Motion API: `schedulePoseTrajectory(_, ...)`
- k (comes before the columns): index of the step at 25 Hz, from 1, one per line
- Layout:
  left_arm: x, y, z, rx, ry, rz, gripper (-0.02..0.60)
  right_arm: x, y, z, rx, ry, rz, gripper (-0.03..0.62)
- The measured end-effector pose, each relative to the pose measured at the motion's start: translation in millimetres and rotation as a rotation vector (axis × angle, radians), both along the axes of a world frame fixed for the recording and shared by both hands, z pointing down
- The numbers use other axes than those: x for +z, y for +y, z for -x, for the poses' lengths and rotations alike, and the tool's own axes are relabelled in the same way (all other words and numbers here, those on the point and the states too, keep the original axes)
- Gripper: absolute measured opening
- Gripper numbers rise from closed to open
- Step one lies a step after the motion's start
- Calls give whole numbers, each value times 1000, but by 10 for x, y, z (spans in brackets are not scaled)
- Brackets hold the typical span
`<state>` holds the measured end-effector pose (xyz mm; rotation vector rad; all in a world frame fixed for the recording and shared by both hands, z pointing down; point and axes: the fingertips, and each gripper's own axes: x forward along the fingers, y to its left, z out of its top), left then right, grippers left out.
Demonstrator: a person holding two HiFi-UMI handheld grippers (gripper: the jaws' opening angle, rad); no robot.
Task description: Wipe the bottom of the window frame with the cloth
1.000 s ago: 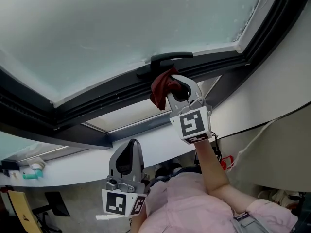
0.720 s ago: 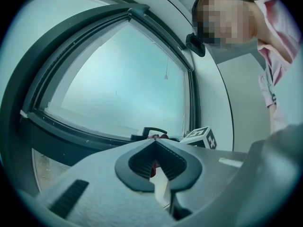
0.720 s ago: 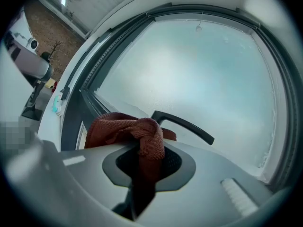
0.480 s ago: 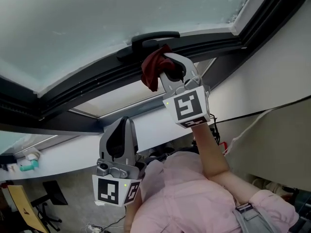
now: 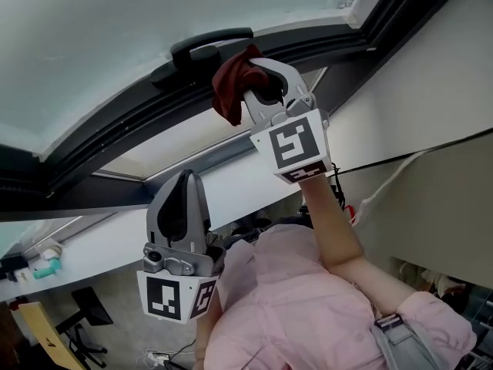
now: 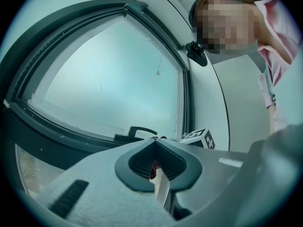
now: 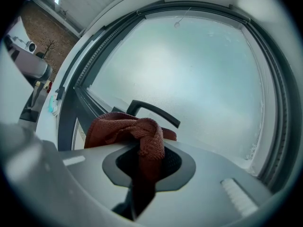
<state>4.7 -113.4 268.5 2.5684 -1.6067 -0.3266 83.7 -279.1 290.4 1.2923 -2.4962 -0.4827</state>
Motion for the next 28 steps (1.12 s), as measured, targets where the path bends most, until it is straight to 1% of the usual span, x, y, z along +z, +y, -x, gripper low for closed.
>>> schedulePoseTrajectory(3,1,-3,-6,-9,-5,0,-3,-5,-12,-41,-1,1,-4,58)
schedulePoseTrajectory(8,-2,-16,-16,-20,-5,-2,-4,-14,-25,-103,2,33,-3,58)
schedulePoseTrajectory(17,1,-50,-91,-15,-5,0,-3,-3,-71,-232,9,-28,0,58)
schedulePoseTrajectory(28,2,-105,-172,-14,-3,-1,-4,-1,-134,-405,23,-46,8,58)
